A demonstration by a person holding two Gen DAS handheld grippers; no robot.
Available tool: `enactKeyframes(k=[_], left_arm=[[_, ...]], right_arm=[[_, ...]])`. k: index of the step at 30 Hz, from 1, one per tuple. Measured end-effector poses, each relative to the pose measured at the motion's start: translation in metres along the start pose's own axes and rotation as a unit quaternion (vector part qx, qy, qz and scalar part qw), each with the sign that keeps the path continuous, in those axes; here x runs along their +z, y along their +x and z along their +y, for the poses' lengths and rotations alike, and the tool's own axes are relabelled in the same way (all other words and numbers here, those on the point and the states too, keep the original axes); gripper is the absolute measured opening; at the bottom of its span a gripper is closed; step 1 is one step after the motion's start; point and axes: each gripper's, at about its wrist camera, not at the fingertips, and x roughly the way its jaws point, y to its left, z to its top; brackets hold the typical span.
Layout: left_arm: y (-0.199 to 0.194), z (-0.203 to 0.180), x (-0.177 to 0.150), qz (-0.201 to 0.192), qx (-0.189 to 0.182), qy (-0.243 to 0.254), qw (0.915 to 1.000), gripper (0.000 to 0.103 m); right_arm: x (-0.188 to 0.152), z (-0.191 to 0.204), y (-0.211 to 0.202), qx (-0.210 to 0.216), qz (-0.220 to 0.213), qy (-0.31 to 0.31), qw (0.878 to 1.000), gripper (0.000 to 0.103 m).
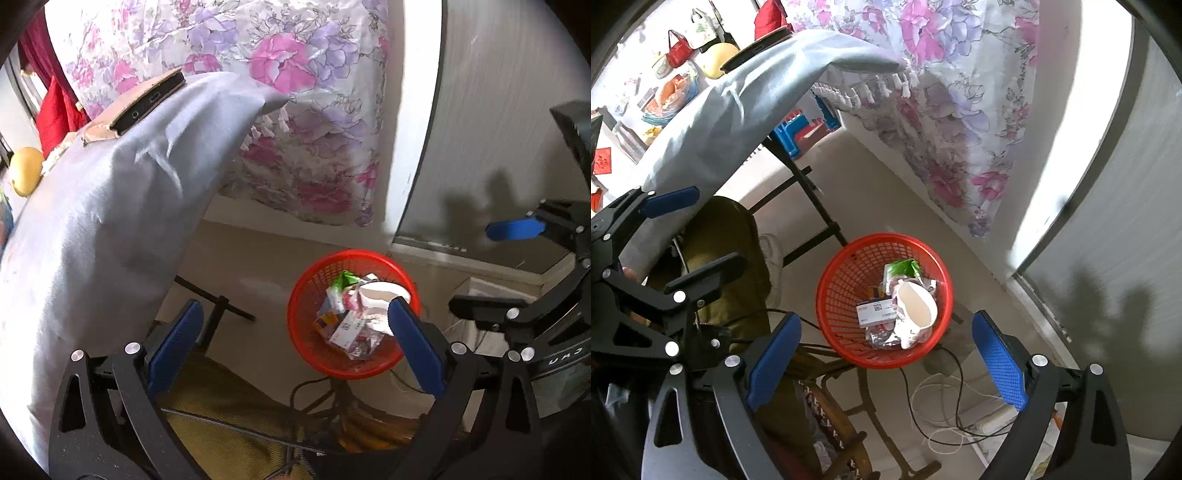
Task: Collect trash
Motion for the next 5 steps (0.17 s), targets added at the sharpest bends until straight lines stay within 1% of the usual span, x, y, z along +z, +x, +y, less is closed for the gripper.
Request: enactKeyframes(k=[2, 5], left_arm=[[-0.0007, -0.0027, -0.0004, -0.002, 0.008, 0.007, 0.9999, 0.096], [-0.0013, -0.0021, -0.0001, -0.003, 0.008, 0.006, 0.9999, 0.096]], right_arm=[[0.0003, -0.0002, -0.0005, -0.002, 0.000, 0.000, 1.000, 0.092], [0.0007, -0.0015, -0.0010, -0.004, -0.001, 0.000, 1.000, 0.092]])
